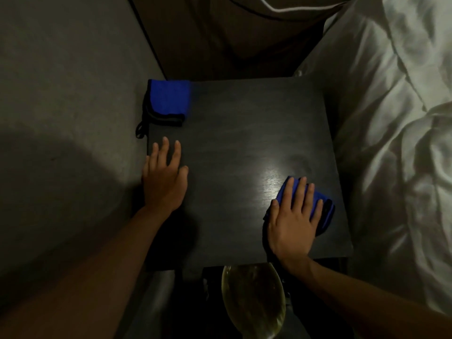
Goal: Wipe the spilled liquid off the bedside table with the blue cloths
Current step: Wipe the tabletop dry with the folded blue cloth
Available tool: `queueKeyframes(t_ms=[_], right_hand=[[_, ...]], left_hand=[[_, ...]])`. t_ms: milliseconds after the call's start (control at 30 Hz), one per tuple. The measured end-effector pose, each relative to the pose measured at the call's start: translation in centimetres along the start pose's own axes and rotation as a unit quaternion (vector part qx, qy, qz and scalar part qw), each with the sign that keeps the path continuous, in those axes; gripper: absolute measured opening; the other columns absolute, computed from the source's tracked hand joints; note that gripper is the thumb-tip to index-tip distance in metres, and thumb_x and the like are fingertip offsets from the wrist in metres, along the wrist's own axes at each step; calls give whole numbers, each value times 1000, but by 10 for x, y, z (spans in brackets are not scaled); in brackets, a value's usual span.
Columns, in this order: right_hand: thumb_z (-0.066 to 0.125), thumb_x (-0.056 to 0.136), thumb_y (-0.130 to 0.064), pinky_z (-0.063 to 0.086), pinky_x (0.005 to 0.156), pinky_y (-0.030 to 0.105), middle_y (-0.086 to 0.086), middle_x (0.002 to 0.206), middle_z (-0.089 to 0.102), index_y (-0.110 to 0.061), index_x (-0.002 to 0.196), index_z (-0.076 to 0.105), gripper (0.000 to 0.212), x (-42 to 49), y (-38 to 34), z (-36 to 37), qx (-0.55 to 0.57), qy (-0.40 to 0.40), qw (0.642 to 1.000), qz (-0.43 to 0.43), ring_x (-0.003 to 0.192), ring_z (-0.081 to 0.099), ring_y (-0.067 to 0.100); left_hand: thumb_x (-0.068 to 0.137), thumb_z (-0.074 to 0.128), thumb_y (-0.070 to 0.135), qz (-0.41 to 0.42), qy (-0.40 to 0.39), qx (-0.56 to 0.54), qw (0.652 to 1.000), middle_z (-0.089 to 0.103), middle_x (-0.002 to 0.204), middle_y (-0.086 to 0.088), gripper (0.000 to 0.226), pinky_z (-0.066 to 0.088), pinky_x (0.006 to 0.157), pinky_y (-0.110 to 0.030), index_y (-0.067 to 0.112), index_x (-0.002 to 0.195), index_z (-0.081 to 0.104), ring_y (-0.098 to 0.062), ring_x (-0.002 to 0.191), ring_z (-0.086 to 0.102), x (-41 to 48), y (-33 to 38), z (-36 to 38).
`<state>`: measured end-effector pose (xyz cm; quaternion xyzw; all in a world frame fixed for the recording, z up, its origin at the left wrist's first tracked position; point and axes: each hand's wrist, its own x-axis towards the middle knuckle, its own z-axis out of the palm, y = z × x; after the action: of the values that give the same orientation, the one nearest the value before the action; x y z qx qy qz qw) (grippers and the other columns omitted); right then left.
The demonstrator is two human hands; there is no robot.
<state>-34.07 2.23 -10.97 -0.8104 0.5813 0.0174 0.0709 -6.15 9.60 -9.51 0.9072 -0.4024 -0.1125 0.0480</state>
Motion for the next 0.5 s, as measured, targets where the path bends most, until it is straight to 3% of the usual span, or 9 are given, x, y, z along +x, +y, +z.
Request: queueKeyframes(t_ms=[200, 500], right_hand=[[25, 105, -44, 5, 125, 55, 16, 169, 11, -12, 162, 14, 66, -17, -33, 5, 6, -3, 1000, 8, 156, 6, 33], [30, 105, -42, 5, 124, 54, 16, 168, 13, -11, 161, 18, 65, -40, -90, 7, 32, -4, 999, -24, 156, 8, 34]], left_hand=[[95, 46, 28, -13, -9, -3, 1000, 15, 163, -4, 64, 24, 111, -55, 28, 153, 22, -28, 149, 14, 0, -1, -7], [97, 44, 21, -21, -22, -39, 999, 19, 162, -3, 56, 23, 110, -57, 29, 151, 31, -27, 148, 15, 5, 0, -20]])
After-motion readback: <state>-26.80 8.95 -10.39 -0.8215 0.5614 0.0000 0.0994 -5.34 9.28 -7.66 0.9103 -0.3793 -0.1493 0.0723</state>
